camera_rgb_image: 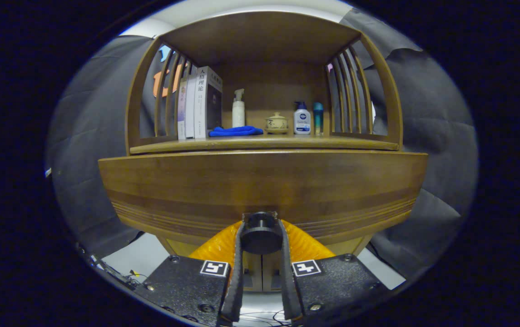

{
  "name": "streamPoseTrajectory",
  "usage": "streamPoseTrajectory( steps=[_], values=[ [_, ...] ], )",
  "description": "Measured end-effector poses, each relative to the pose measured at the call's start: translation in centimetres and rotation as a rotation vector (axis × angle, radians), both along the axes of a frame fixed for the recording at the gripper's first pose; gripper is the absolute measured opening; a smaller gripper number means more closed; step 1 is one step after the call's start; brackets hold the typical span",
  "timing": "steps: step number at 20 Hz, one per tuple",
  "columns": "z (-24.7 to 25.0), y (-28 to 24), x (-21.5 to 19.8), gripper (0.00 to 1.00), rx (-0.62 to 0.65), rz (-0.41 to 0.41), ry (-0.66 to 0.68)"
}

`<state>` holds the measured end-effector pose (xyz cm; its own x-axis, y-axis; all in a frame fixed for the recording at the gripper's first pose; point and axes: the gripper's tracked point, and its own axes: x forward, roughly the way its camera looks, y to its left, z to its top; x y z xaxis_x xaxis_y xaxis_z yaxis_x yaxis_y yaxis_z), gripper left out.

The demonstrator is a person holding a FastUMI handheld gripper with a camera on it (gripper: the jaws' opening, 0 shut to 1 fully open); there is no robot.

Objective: Pull open the drawer, take out the items inside it, and place them on the countertop above the cabinet.

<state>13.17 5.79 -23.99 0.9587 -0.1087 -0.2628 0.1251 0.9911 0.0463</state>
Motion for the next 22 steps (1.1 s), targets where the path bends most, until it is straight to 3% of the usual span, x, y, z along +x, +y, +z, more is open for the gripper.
streamPoseTrajectory(
  steps=[22],
  values=[
    [-1.5,1.9,-10.4,0.38,-0.025,0.038,0.003]
  ],
)
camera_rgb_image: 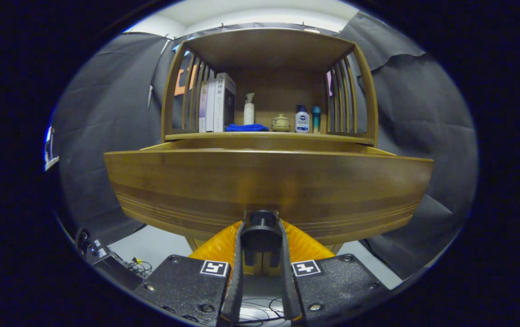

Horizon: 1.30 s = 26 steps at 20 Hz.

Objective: Pull open the drawer, take out the items inside it, and place them on the countertop above the cabinet.

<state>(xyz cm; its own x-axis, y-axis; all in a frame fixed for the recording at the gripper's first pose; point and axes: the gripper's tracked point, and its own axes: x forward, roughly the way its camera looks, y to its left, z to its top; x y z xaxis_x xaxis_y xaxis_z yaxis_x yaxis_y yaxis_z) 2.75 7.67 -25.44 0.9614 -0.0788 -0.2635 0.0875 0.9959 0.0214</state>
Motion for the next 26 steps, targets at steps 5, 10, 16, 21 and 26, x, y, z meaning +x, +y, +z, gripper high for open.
streamPoseTrajectory(
  steps=[5,10,16,21,26],
  values=[
    [-0.2,0.2,-1.3,0.38,0.0,0.014,0.006],
    [-0.4,0.3,-2.0,0.38,-0.012,0.03,0.026],
    [0.1,0.5,-3.1,0.56,-0.079,0.056,0.027],
    [3.2,0.8,-4.2,0.94,-0.01,0.107,0.024],
    [8.1,0.5,-4.4,0.98,0.027,0.129,-0.004]
  ],
)
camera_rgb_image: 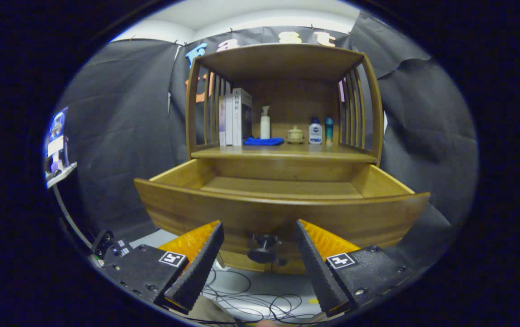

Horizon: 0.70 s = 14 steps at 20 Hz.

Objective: Pull open the drawer, take out the items inside it, and place them on the countertop above the cabinet.

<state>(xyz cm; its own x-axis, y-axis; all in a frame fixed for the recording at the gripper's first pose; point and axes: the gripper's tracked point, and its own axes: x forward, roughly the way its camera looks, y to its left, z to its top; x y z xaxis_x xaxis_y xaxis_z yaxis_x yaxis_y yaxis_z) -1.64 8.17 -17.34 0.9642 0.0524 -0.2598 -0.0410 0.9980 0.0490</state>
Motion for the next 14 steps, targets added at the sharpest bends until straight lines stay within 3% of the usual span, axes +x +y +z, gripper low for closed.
streamPoseTrajectory(
  steps=[8,14],
  values=[
    [4.6,-0.4,2.7,0.98,0.002,0.033,0.014],
    [5.0,0.1,5.4,0.98,-0.005,0.081,0.097]
  ],
)
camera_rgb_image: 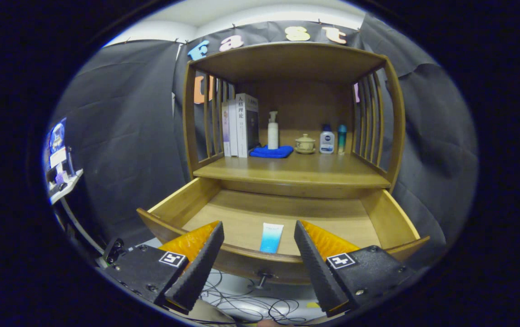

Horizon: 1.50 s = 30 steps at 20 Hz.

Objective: Pull open the drawer, take out the items inside it, and place them on the countertop above the cabinet.

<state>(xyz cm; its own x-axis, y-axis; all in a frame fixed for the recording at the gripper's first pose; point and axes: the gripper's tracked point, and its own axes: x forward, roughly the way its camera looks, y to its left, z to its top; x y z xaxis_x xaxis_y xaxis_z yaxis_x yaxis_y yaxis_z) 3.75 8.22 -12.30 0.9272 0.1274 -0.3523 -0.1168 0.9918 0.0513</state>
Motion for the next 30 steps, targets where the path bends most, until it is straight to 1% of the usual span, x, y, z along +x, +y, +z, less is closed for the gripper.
streamPoseTrajectory(
  steps=[2,6,8,11,12,15,21,28,30],
  values=[
    [-0.2,0.1,1.2,0.98,-0.001,0.014,0.045],
    [-1.9,0.3,4.3,0.98,-0.007,0.048,0.183],
    [-3.6,-0.3,5.7,0.98,-0.016,0.052,0.289],
    [-6.1,-0.4,7.5,0.98,0.024,0.053,0.456],
    [-6.8,-0.6,7.9,0.95,0.038,0.053,0.509],
    [-8.3,-0.9,8.6,0.94,0.052,0.048,0.627],
    [-10.1,-0.5,9.3,0.94,0.013,0.069,0.763],
    [-12.3,-0.8,9.6,0.94,-0.051,0.042,0.905],
    [-12.8,-0.7,9.9,0.91,-0.071,0.027,0.937]
  ],
)
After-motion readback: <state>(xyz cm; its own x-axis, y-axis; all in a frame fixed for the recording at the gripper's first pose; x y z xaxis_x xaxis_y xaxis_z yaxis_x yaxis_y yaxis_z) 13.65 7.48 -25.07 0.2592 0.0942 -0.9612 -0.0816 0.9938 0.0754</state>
